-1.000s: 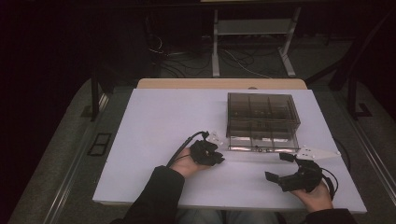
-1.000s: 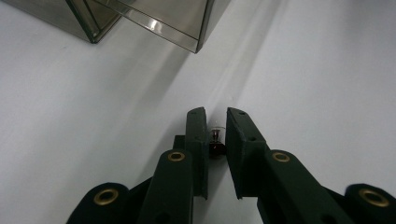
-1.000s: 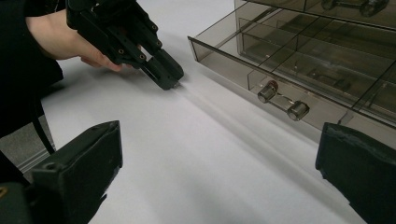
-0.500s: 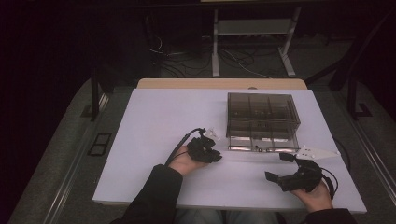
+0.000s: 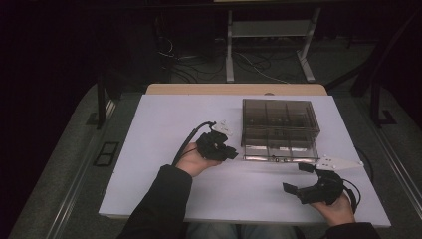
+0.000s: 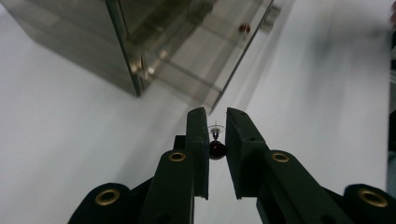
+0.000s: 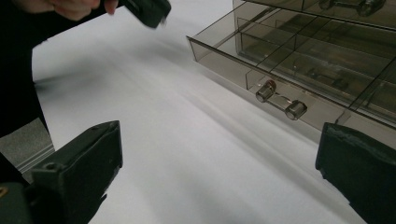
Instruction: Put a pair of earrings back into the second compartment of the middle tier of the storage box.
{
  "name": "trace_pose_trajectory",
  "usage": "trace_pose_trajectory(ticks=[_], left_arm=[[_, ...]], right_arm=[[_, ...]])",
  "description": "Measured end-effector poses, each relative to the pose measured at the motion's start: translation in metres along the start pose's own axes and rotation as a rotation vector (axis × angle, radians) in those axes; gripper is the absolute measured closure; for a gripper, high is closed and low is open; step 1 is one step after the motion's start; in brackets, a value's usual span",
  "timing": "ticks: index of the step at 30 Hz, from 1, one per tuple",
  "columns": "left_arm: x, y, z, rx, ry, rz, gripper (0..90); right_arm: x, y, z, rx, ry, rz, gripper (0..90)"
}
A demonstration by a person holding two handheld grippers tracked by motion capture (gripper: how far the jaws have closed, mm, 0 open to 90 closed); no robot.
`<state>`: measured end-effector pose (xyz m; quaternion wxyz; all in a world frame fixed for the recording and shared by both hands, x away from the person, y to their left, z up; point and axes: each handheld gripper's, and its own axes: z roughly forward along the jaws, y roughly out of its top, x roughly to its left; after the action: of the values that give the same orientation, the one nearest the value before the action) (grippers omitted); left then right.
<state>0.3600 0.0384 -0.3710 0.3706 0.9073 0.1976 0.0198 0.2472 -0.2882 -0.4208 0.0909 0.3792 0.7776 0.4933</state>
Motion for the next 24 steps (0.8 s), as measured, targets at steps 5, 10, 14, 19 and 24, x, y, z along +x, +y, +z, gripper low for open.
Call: trace_pose_trajectory(ticks=[5,10,14,19,24], left_arm=[[-0.001,0.017,-0.002,-0.024,-0.006,0.013,78.3],[-0.005,0.033,0.003,-0.03,-0.018,0.036,78.3],[-0.007,0.043,0.005,-0.026,-0.024,0.056,78.4],[-0.011,0.061,0.015,-0.034,-0.044,0.081,78.3],[-0.017,0.076,0.028,-0.031,-0.066,0.102,78.3]], right_arm=[[0.0,0.0,0.0,0.001,0.0,0.001,0.3],[-0.001,0.0,0.0,0.0,0.0,0.0,0.3],[0.0,0.0,0.0,-0.001,0.001,0.001,0.3],[0.0,0.0,-0.001,-0.003,0.001,0.007,0.3],[-0.001,0.0,-0.002,-0.004,0.002,0.009,0.3]])
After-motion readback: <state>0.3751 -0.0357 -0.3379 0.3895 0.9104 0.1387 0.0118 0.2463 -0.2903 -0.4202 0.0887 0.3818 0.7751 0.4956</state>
